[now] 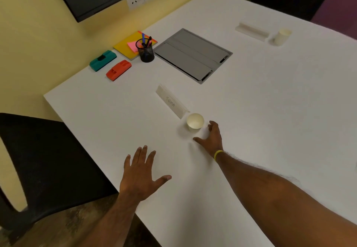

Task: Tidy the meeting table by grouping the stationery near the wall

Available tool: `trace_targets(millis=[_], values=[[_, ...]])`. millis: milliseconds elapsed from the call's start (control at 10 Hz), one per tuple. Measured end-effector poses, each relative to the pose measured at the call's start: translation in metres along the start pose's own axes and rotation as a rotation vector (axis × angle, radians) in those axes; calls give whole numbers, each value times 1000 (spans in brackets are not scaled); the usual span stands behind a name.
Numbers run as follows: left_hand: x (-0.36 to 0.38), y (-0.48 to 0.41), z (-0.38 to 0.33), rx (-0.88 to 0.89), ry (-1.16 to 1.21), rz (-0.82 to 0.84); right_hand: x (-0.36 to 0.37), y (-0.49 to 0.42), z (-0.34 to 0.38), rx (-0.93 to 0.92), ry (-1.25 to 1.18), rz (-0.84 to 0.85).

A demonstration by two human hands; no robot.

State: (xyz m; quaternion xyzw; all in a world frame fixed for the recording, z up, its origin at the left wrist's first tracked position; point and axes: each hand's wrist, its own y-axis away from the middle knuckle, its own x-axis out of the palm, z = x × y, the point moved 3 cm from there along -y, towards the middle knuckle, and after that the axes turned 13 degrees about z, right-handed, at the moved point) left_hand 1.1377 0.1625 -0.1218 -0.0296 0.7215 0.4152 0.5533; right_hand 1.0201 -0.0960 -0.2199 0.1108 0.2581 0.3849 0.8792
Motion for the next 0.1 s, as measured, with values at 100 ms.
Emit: trace_targets(millis=[100], values=[[-3,5,-2,6,7,-16,-6,20,-8,-4,11,-7]])
